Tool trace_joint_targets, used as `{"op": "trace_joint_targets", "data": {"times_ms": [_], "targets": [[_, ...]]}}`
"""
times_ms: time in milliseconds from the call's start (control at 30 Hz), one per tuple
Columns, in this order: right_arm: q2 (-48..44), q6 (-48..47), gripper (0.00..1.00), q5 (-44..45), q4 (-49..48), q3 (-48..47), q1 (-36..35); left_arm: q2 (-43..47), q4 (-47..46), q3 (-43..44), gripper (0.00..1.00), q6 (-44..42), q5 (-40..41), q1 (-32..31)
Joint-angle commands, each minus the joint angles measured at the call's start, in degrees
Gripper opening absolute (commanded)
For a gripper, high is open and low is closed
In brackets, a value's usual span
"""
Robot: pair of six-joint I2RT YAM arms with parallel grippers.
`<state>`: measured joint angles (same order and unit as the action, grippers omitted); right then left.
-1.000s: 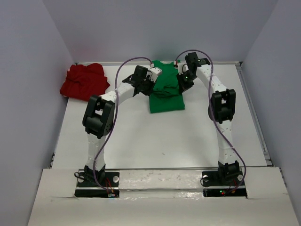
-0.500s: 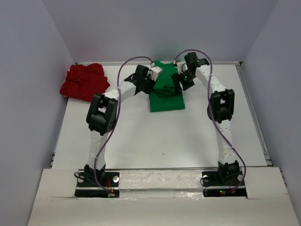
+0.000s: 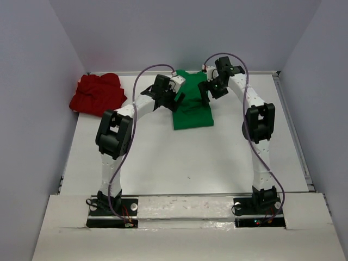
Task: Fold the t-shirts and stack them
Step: Fold the folded rectangular tshirt in 1/3 of the way, then grab one side of the 2/3 rectangular tshirt with both arms
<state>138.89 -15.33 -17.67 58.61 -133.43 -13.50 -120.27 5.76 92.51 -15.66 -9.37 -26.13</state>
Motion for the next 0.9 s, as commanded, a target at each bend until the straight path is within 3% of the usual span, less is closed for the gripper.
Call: {"op": "trace_joint_targets", "data": {"times_ms": [0, 133, 267, 400, 500, 600, 667, 867], "targets": [[-14.13, 0.13, 1.00, 2.37, -6.48, 2.37, 0.31, 13.89, -0.58, -3.20, 0.99, -2.71, 6.46, 1.77], [-24.68, -2.58, 0.93, 3.60, -10.44, 10.71, 0.31, 21.97, 1.09, -7.15, 0.99, -0.43, 7.17, 7.38], [-29.55, -3.21, 0.00, 7.03, -8.88, 18.63, 0.31, 29.46, 3.90, -12.52, 0.99, -2.18, 3.83, 13.55], [-30.87, -4.88, 0.00, 3.44, -1.22, 23.99, 0.31, 37.46, 3.47, -20.60, 0.99, -1.66, 2.96, 19.18], [-35.33, -5.06, 0.02, 3.87, -5.67, 36.10, 0.31, 43.61, 1.72, -27.45, 0.99, -1.65, 1.81, 23.30], [-36.50, -5.14, 0.30, 2.91, -7.46, 44.20, 0.31, 48.54, 0.92, -33.34, 0.99, -1.57, 0.49, 25.51], [-35.80, -4.88, 0.39, 1.68, -7.54, 46.23, 0.31, 51.88, -0.39, -37.13, 0.99, -1.22, -1.27, 27.97], [-30.09, -4.09, 0.38, 0.01, -9.57, 46.77, 0.31, 59.35, -1.89, -43.29, 0.99, -1.74, -3.11, 30.78]]}}
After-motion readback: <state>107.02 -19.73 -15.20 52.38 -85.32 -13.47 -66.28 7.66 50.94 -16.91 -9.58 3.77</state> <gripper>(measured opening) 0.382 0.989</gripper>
